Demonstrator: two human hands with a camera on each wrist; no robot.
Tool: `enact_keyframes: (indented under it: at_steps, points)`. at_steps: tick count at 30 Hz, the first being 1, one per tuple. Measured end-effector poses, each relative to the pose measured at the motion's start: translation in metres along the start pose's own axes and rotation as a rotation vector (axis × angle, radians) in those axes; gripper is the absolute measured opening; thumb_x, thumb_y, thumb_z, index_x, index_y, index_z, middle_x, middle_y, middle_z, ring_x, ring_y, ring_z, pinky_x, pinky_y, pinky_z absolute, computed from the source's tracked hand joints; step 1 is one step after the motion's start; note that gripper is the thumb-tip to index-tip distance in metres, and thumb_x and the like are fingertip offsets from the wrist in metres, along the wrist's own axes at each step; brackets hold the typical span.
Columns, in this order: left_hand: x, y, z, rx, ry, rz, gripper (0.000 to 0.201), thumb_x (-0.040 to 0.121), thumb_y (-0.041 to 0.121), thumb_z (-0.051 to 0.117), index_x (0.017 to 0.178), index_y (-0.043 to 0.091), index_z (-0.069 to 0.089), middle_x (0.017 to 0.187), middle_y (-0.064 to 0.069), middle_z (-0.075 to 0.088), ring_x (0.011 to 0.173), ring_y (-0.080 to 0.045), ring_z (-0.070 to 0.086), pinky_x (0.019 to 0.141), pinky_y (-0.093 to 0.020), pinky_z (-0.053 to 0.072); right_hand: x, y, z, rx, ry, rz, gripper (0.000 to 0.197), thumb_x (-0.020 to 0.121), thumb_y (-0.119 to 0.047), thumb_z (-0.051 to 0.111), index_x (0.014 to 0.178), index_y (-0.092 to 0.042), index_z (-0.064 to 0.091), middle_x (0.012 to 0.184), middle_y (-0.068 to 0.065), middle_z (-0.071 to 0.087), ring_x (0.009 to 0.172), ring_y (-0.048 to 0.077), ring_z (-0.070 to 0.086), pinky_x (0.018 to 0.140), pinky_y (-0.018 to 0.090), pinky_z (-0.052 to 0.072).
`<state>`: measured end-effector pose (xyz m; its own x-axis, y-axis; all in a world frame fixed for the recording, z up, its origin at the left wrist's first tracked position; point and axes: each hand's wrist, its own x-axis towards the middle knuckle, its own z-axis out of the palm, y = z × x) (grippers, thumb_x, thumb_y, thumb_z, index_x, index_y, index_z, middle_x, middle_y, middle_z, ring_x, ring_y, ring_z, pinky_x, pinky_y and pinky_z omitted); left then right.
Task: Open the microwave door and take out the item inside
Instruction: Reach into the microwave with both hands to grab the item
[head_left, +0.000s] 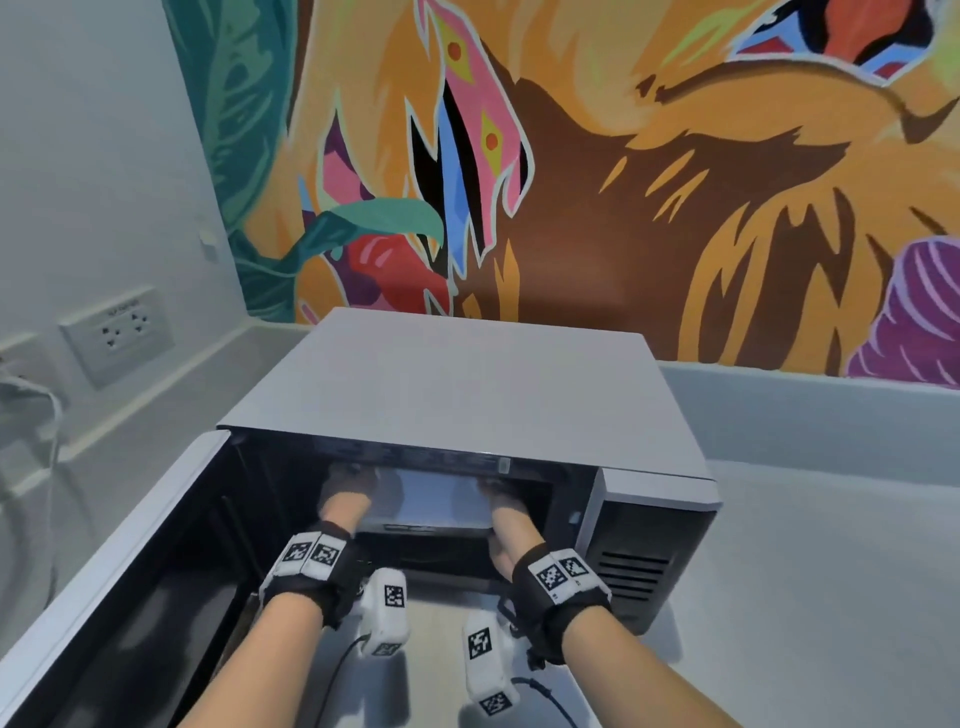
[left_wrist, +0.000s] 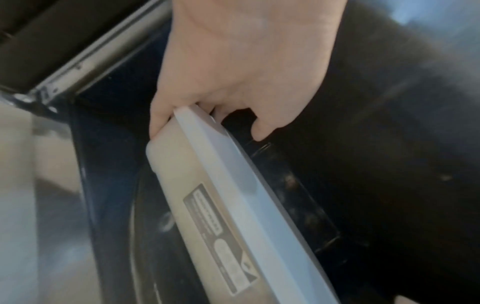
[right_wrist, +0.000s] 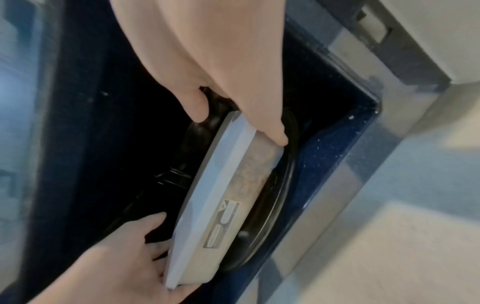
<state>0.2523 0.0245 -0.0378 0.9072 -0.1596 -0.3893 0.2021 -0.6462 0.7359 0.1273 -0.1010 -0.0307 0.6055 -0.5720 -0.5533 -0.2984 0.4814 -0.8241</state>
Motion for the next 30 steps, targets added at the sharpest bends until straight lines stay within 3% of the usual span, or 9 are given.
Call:
enact_keyframes:
  at_steps: [2,4,6,10,12,15,18,24,30]
  points:
    - [-0.01,-0.005,0.001,-0.089,0.129,0.033,0.049,0.096,0.027,0.047,0.128,-0.01,0.052,0.135,-0.031,0.054,0.125,-0.043,0.051,0.104,-0.04,0.042,-0.01,0.008,-0.004,0.009,-0.065,-0.004,0.06,0.094,-0.026,0.05,0.147,-0.011,0.026,0.152,0.007,0.032,0.137,0.022,0.031,0.115,0.036,0.023]
    - [-0.031,-0.021,-0.001,-0.132,0.2,0.045,0.053,0.093,0.037,0.049,0.124,-0.005,0.054,0.129,-0.031,0.057,0.118,-0.045,0.054,0.102,-0.044,0.043,-0.026,0.022,-0.017,-0.062,-0.15,-0.022,0.068,0.093,-0.031,0.049,0.148,-0.009,0.016,0.153,0.009,0.028,0.141,0.026,0.027,0.115,0.037,0.023]
    - [-0.052,-0.047,0.001,-0.142,0.208,0.035,0.06,0.091,0.041,0.049,0.132,-0.002,0.044,0.132,-0.03,0.052,0.12,-0.046,0.05,0.104,-0.048,0.041,-0.045,0.043,-0.035,-0.132,-0.227,-0.058,0.07,0.094,-0.032,0.047,0.149,-0.011,0.01,0.152,0.008,0.03,0.139,0.024,0.031,0.113,0.036,0.027]
    - [-0.106,-0.1,0.02,-0.137,0.183,0.03,0.08,0.076,0.054,0.044,0.138,0.004,0.038,0.135,-0.027,0.051,0.12,-0.046,0.049,0.104,-0.055,0.041,-0.085,0.091,-0.076,-0.132,-0.337,-0.058,0.051,0.094,-0.027,0.046,0.142,-0.018,0.03,0.131,-0.002,0.049,0.114,0.013,0.046,0.092,0.024,0.034]
    - [-0.137,-0.121,0.036,-0.115,0.124,0.01,0.075,0.085,0.048,0.045,0.144,0.005,0.03,0.142,-0.026,0.045,0.126,-0.045,0.045,0.107,-0.054,0.039,-0.103,0.113,-0.101,-0.143,-0.343,-0.023,0.048,0.095,-0.027,0.044,0.141,-0.019,0.032,0.13,-0.005,0.049,0.112,0.011,0.046,0.093,0.024,0.033]
    - [-0.175,-0.144,0.065,-0.122,0.048,-0.001,0.07,0.094,0.041,0.044,0.148,0.004,0.022,0.148,-0.024,0.038,0.131,-0.043,0.041,0.11,-0.052,0.037,-0.123,0.142,-0.142,-0.165,-0.291,0.005,0.055,0.094,-0.03,0.045,0.144,-0.018,0.026,0.136,-0.008,0.042,0.119,0.013,0.039,0.104,0.029,0.029]
    - [-0.211,-0.148,0.097,-0.13,-0.041,-0.008,0.068,0.096,0.04,0.042,0.15,0.005,0.02,0.152,-0.021,0.036,0.135,-0.04,0.039,0.112,-0.049,0.035,-0.143,0.159,-0.188,-0.162,-0.213,-0.011,0.056,0.095,-0.03,0.045,0.145,-0.018,0.025,0.141,-0.003,0.042,0.121,0.014,0.04,0.102,0.028,0.029]
    - [-0.279,-0.12,0.161,-0.188,-0.279,0.071,0.061,0.099,0.032,0.038,0.152,0.009,0.017,0.157,-0.014,0.028,0.142,-0.032,0.033,0.117,-0.041,0.029,-0.168,0.162,-0.281,-0.109,0.043,-0.014,0.058,0.096,-0.03,0.043,0.147,-0.015,0.02,0.153,0.006,0.029,0.14,0.026,0.028,0.113,0.047,0.026]
    - [-0.313,-0.086,0.213,-0.207,-0.598,0.046,0.06,0.085,0.03,0.04,0.141,0.012,0.036,0.138,-0.01,0.049,0.124,-0.03,0.047,0.111,-0.044,0.038,-0.178,0.147,-0.355,-0.093,0.296,-0.033,0.052,0.096,-0.022,0.042,0.144,-0.009,0.026,0.141,0.011,0.039,0.115,0.025,0.039,0.1,0.044,0.035]
